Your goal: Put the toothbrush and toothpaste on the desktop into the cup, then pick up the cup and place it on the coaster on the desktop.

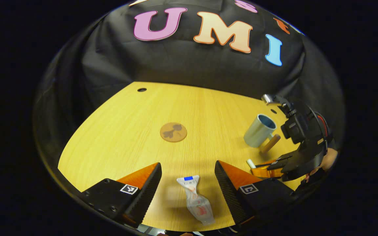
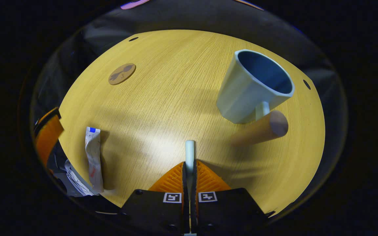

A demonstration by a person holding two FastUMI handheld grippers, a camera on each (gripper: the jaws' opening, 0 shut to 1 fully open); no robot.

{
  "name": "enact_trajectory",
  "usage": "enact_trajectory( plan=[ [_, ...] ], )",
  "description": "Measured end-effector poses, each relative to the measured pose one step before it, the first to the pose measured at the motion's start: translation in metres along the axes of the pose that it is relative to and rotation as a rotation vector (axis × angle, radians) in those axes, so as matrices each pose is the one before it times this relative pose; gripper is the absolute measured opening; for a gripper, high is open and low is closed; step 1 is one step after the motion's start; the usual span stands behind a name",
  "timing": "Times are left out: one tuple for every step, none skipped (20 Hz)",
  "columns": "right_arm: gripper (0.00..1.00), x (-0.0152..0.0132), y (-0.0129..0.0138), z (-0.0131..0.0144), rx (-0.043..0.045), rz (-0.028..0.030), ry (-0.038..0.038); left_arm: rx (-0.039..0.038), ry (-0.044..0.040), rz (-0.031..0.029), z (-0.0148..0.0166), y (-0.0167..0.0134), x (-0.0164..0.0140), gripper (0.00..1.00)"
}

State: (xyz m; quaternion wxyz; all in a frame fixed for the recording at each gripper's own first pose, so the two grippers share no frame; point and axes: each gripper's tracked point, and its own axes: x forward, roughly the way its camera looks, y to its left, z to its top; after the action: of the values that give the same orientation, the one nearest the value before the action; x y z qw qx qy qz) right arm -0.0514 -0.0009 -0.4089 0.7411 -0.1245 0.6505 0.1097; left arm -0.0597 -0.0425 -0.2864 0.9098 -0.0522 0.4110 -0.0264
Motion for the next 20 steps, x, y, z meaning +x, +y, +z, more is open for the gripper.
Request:
enact_trajectory(
  plan=[
    [0.05, -0.00004, -0.00020, -0.00034, -0.00963, -0.00063, -0.00541, -0.00572, 0.02716, 0.00480, -0.00809, -0.00120, 0.00316, 0.96],
    [0.05, -0.00029, 0.00014, 0.00052, -0.00860, -0.00041, -0.00528, -0.00295, 0.02539, 0.00791, -0.00828, 0.00035, 0.00383, 0.96],
    [0.05, 0.00024, 0.00017, 0.00006, -0.00546, 0.00062, -0.00495, -0.00028, 0.01866, 0.00866, -0.00550, -0.00001, 0.00321, 0.96],
    [0.05, -0.00025, 0.00001, 0.00050, -0.00338, 0.00241, -0.00505, 0.00145, 0.02109, 0.00976, -0.00639, 0.00108, 0.00296, 0.96],
    [0.05, 0.00008, -0.00005, -0.00028, -0.00489, 0.00402, -0.00565, -0.00032, 0.01939, 0.01130, -0.00419, 0.00158, 0.00271, 0.96],
    [0.05, 0.00016, 0.00019, -0.00003, -0.00391, 0.00477, -0.00506, -0.00422, 0.02110, 0.01000, -0.00494, -0.00022, 0.00274, 0.95],
    [0.05, -0.00025, 0.00014, 0.00031, -0.00441, 0.00514, -0.00578, -0.00504, 0.01463, 0.00992, -0.00381, -0.00073, 0.00440, 0.96],
    [0.05, -0.00016, -0.00018, 0.00004, -0.00486, 0.00490, -0.00610, -0.00507, 0.01675, 0.01410, -0.00526, -0.00046, 0.00596, 0.96],
    [0.05, -0.00023, -0.00006, 0.00012, -0.00538, 0.00438, -0.00684, -0.00483, 0.01510, 0.00869, -0.00281, -0.00047, 0.00419, 0.95],
    [0.05, -0.00075, -0.00027, 0.00033, -0.00752, 0.00350, -0.00689, -0.01082, 0.01661, 0.00859, -0.00436, -0.00060, 0.00418, 0.95],
    [0.05, 0.00015, 0.00053, 0.00006, -0.01151, 0.00279, -0.00731, -0.01507, 0.02333, 0.00520, -0.00396, -0.00060, 0.00227, 0.96],
    [0.05, -0.00021, -0.00007, 0.00032, -0.01426, 0.00166, -0.00756, -0.01927, 0.02294, 0.00683, -0.00510, -0.00152, 0.00209, 0.95],
    [0.02, -0.00056, -0.00039, 0.00063, -0.01403, 0.00322, -0.00857, -0.00947, 0.00877, 0.01404, -0.00297, 0.00021, 0.00275, 0.95],
    [0.05, 0.00012, 0.00016, 0.00032, -0.00968, 0.00293, -0.00833, 0.00972, -0.01300, 0.01019, 0.00229, 0.00126, 0.00011, 0.96],
    [0.05, 0.00007, 0.00045, -0.00040, -0.00584, 0.00342, -0.00733, 0.00576, 0.00770, 0.00900, -0.00126, 0.00006, 0.00030, 0.94],
    [0.05, -0.00001, -0.00065, 0.00050, -0.00359, 0.00442, -0.00559, 0.01290, 0.00764, 0.01329, -0.00122, 0.00126, 0.00019, 0.93],
    [0.04, -0.00002, 0.00062, -0.00025, -0.00120, 0.00422, -0.00461, 0.01942, 0.00839, 0.01592, -0.00045, 0.00282, 0.00139, 0.90],
    [0.05, 0.00017, -0.00001, 0.00030, 0.00231, 0.00399, -0.00403, 0.00871, 0.01604, 0.00245, -0.00161, -0.00045, -0.00155, 0.87],
    [0.05, -0.00002, 0.00031, -0.00038, 0.00170, 0.00360, -0.00398, -0.00124, -0.00323, 0.00437, 0.00299, -0.00071, 0.00132, 0.80],
    [0.05, -0.00023, -0.00059, 0.00016, 0.00195, 0.00323, -0.00334, -0.00822, 0.01170, 0.00126, -0.00152, -0.00079, -0.00050, 0.76]
  ],
)
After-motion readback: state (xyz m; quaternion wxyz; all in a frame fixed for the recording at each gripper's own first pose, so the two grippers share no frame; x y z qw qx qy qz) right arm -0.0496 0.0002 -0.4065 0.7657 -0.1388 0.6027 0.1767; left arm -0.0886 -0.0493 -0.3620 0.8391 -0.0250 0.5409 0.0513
